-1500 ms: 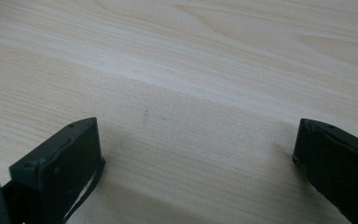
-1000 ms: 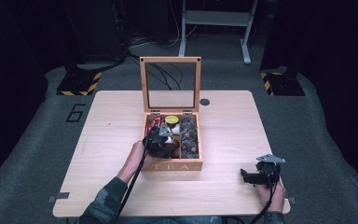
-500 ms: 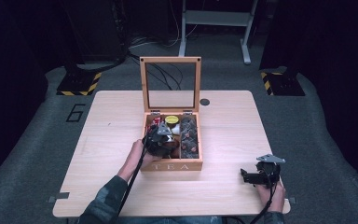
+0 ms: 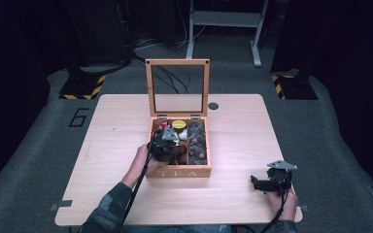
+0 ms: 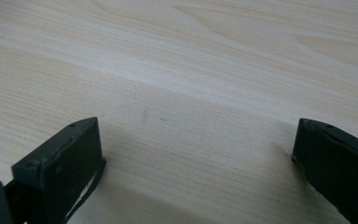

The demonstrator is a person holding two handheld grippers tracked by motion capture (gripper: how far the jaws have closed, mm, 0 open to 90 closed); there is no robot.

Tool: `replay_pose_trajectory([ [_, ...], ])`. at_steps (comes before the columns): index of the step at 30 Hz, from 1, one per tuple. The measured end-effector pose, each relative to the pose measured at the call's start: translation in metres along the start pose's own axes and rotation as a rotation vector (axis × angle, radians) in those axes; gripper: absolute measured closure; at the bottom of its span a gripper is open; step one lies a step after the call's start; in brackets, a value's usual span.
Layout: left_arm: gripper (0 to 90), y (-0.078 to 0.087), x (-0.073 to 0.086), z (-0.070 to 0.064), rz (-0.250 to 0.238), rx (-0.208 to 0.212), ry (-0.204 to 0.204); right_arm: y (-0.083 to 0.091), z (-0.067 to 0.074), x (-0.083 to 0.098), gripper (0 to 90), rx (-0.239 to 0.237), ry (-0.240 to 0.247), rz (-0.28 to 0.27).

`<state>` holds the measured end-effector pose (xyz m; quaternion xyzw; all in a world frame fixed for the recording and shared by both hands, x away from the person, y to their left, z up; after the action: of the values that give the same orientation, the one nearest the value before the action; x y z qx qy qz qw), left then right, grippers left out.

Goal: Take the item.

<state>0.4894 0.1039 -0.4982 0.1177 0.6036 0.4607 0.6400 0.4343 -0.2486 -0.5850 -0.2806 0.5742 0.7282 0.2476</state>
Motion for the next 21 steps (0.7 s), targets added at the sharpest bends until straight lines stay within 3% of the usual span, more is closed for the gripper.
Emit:
replay_pose_trajectory([
  [12,54.7,0.009,-0.011,-0.005,-0.051,0.013,-0.018,0.000,0.000,0.000,1.0,-0.004,0.002,0.003],
  [21,55.0,0.022,-0.018,-0.004,-0.088,-0.011,-0.027,0.000,0.000,0.000,1.1,-0.003,0.004,0.005],
])
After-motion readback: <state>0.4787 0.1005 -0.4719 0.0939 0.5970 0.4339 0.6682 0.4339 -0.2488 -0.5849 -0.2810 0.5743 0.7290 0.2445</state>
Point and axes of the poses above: each handheld gripper's, and its own axes: y roughly backward along the jaws, x roughly out of its underside, z roughly to its left, the point moved 8 cm from there along -y, roughly forward along the jaws, and after that the axes turned 15 degrees about -y, right-handed, at the moved point
